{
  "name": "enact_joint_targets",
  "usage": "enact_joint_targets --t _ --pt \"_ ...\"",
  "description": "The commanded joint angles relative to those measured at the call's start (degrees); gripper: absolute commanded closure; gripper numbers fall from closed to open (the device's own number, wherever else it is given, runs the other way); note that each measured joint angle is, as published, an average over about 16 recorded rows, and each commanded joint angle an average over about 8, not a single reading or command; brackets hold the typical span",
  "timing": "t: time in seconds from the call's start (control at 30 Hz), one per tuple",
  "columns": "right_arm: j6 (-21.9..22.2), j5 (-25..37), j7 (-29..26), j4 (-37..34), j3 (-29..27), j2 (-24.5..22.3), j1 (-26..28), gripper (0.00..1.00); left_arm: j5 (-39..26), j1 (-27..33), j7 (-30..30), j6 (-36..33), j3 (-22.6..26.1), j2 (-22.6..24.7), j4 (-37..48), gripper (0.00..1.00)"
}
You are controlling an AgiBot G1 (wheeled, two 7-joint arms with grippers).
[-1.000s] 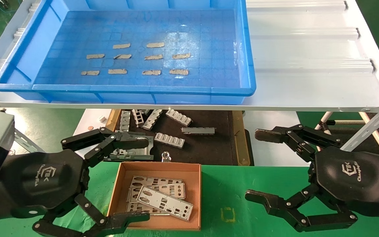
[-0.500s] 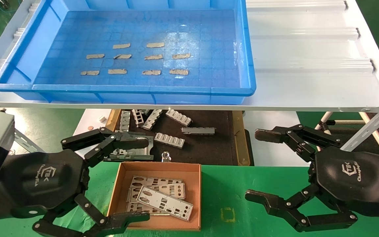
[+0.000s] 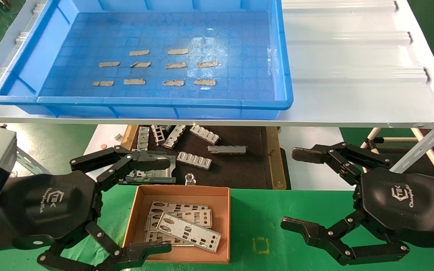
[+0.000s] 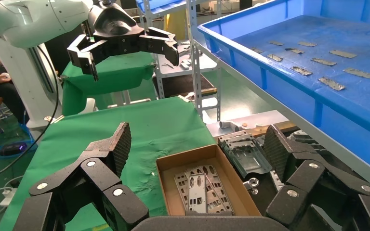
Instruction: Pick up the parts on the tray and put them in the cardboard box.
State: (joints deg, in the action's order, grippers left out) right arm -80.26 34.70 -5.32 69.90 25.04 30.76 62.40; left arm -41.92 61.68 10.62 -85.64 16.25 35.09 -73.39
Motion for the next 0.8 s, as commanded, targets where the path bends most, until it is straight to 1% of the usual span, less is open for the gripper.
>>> enact_joint_targets --t 0.03,0.8 --pt "0.00 0.00 0.00 0.00 0.00 0.00 0.00 0.00 0.00 0.00 0.00 0.00 0.00 0.00 0.00 0.00" --pt "0.00 0.00 0.00 0.00 0.00 0.00 0.00 0.00 0.00 0.00 0.00 0.00 0.00 0.00 0.00 0.00"
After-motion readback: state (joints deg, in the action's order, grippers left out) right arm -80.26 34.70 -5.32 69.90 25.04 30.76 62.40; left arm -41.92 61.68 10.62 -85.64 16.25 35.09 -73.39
